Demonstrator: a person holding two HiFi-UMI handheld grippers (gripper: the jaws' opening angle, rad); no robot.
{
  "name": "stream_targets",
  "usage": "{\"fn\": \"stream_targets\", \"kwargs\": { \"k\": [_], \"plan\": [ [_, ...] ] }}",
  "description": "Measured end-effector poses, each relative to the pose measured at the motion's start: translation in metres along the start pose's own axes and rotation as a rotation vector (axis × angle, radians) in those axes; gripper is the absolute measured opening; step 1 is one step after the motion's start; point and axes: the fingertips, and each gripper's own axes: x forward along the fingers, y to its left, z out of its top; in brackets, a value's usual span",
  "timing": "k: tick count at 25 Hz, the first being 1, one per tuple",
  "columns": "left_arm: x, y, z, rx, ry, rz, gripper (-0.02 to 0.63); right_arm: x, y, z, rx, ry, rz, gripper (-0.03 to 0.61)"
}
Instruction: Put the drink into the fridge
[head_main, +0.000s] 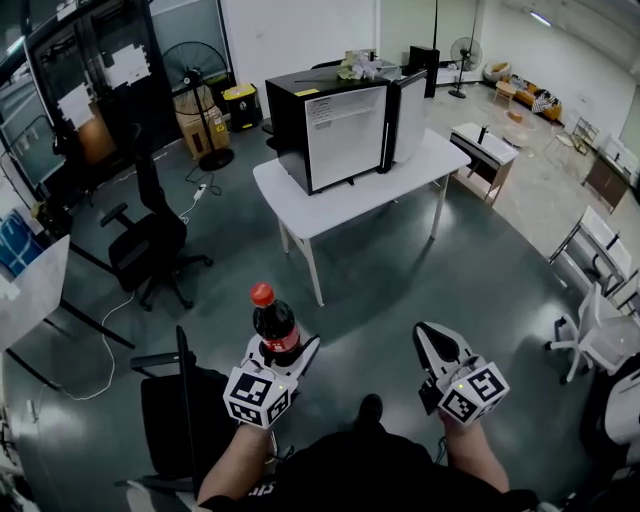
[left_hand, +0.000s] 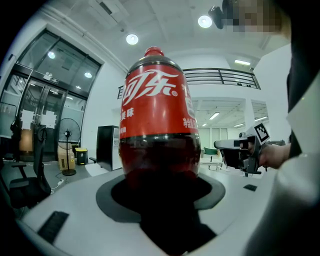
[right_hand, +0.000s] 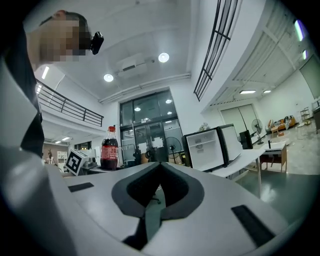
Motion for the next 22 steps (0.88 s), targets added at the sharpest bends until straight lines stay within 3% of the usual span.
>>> {"fn": "stream_targets", "kwargs": {
  "k": [6,14,22],
  "plan": [
    [0.081,0.006,0.022,0.012,-0.012,0.014,0.268,0.022,-0.08,0.015,0.007,0.004,0.004,0.015],
    [0.168,-0.019,0.046,-0.006,-0.019,-0.006,0.268,0.022,-0.174,0.043,0.015,-0.043,-0.015,0.014],
    [0.202,-0.028,0.051,0.003,0.0,0.015,0.268,0.029,-0.202,0.041,0.048,-0.016,0.032,0.015]
  ]
}}
